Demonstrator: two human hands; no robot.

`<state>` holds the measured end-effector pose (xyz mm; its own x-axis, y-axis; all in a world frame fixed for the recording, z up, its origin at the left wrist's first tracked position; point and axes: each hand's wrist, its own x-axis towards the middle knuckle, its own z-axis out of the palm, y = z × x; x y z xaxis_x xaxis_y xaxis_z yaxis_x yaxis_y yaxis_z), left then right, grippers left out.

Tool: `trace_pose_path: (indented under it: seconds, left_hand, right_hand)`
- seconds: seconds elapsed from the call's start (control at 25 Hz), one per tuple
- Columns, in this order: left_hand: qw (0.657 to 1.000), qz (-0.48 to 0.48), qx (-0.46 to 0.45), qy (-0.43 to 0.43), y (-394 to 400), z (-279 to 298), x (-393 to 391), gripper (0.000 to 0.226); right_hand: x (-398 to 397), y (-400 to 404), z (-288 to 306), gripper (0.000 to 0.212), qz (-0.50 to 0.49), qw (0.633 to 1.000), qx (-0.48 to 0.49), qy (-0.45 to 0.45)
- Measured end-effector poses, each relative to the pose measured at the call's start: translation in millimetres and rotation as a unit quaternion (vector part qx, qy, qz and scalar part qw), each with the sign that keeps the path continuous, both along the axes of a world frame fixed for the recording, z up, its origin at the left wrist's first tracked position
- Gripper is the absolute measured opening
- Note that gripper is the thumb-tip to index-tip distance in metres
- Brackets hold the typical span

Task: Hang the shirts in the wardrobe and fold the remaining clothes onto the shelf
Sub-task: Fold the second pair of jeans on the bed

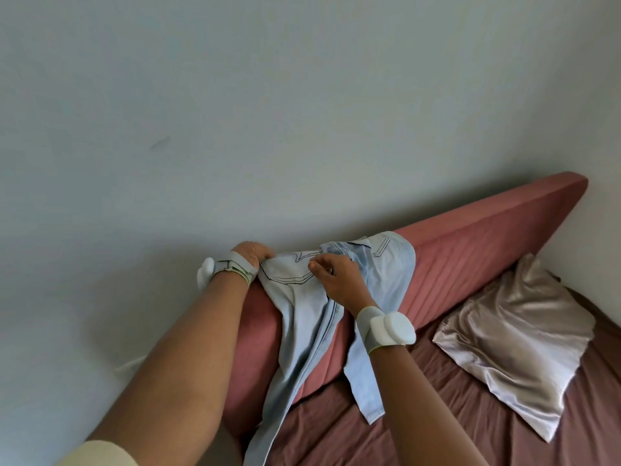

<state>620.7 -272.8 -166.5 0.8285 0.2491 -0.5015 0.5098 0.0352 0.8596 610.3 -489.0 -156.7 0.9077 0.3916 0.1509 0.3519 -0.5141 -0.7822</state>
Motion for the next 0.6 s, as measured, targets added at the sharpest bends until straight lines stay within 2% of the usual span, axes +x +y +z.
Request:
trace_pose_path:
  seconds: [0.04, 0.08, 0.2, 0.24, 0.36, 0.44, 0.48, 0.56, 0.6]
  left_hand:
    - [0.999, 0.024, -0.022, -0.020, -4.8, 10.7, 1.8, 0.007]
    - [0.997, 0.052, -0.049, -0.039, -11.0, 24.9, 5.1, 0.007]
    - [0.969, 0.132, -0.201, -0.064, -52.0, 69.0, -5.8, 0.009]
    - [0.956, 0.127, -0.242, -0.103, -66.2, 79.1, -11.9, 0.008]
    - [0.919, 0.051, -0.298, -0.255, -115.7, 108.0, -44.5, 0.029]
    - [0.897, -0.042, -0.261, -0.353, -161.7, 129.0, -81.1, 0.041]
    - [0.898, -0.085, -0.205, -0.379, -182.5, 139.9, -95.7, 0.042]
    - [0.894, -0.182, -0.098, -0.397, -211.7, 151.5, -119.2, 0.040]
    - [0.882, -0.248, -0.085, -0.393, -221.9, 150.6, -135.7, 0.040]
  right_hand:
    - [-2.0, -3.2, 4.2, 0.022, 0.000, 1.000, 0.002, 0.015]
    - [-2.5, -5.7, 9.8, 0.023, 0.000, 0.999, 0.009, 0.032]
    - [-10.1, -17.8, 45.2, 0.033, -0.045, 0.996, 0.073, 0.032]
    - [-9.0, -22.9, 60.6, 0.039, -0.073, 0.991, 0.112, 0.017]
    - [-16.9, -39.9, 124.2, 0.071, -0.098, 0.979, 0.180, 0.001]
    - [-43.3, -57.4, 165.0, 0.089, -0.055, 0.990, 0.128, 0.003]
    - [-53.0, -64.2, 180.9, 0.086, -0.051, 0.996, 0.068, -0.015]
    - [-70.0, -81.2, 205.4, 0.061, -0.130, 0.988, -0.022, -0.085]
    - [-83.0, -98.7, 214.0, 0.047, -0.187, 0.976, -0.021, -0.106]
